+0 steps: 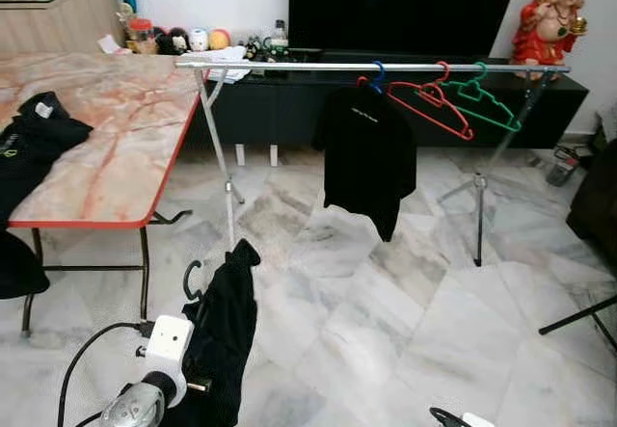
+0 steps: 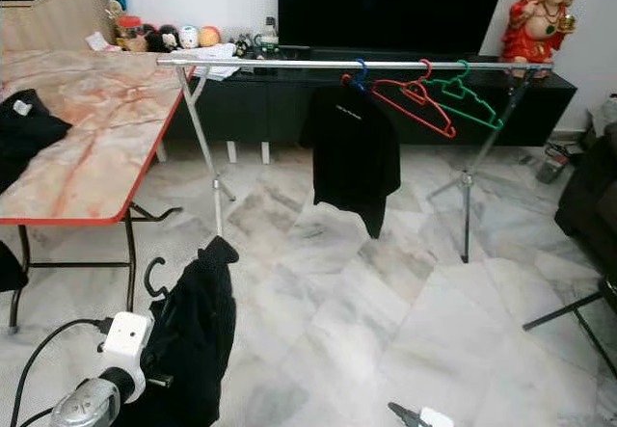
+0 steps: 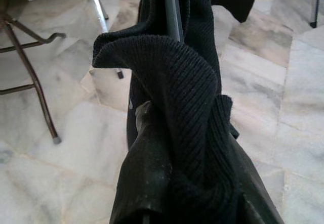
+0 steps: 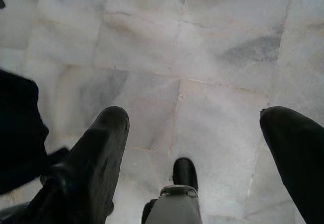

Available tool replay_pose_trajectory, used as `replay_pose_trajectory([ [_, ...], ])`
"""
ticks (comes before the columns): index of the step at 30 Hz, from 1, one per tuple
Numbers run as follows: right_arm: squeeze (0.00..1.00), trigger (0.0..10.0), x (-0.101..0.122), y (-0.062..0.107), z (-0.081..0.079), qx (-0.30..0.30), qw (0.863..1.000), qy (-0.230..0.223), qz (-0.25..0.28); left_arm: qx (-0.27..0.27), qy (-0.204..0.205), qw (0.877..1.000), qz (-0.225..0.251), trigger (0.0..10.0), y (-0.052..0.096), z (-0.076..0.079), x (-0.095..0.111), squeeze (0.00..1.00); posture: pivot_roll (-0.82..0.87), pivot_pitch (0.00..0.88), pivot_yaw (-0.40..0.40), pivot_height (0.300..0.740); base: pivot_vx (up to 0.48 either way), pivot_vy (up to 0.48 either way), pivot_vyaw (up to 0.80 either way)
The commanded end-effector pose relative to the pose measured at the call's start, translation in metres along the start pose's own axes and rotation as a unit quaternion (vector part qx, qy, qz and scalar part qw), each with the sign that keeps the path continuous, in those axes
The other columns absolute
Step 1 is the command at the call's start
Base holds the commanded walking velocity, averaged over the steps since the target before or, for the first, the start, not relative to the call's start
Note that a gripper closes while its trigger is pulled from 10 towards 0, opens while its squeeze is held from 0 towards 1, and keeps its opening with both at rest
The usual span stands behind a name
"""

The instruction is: Hang hanger

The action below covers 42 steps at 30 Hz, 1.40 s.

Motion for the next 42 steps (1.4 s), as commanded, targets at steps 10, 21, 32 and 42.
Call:
replay_pose_trajectory([
  [10,0.00,10.0,0.003,0.000,0.003,-0.013,1.000,-0.001,0.000,-0.005,-0.004,1.000,0.020,10.0,-0.009,-0.001,0.019,0.00,0.07,0.000,0.013,0.740,0.392,0.000,0.00],
  [21,0.00,10.0,-0.002,0.001,0.005,-0.012,1.000,0.004,-0.001,-0.013,0.004,1.000,0.018,10.0,-0.008,0.003,0.016,0.00,0.07,0.000,0.014,0.740,0.480,0.000,0.00],
  [32,0.00,10.0,-0.002,0.001,0.002,-0.003,1.000,0.021,-0.003,-0.020,0.001,1.000,0.018,10.0,-0.011,0.006,0.019,0.00,0.07,0.000,0.015,0.740,0.480,0.000,0.00],
  [42,0.00,10.0,0.002,0.000,-0.006,0.018,0.999,0.045,0.003,-0.007,0.017,0.999,0.029,10.0,-0.016,0.003,0.030,0.00,0.08,0.000,0.009,0.740,0.480,0.000,0.32],
])
Point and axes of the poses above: a point about 5 cm out from each wrist's last joint towards the gripper, its own y axis pointing back from the gripper into the wrist, its own x axis along the axis of the wrist's last joint, z = x × y, the point moved 6 cm from there along -y, pointing out of the wrist towards the gripper, and after that the axes turned 3 degrees about -y, right-handed, at the moved point
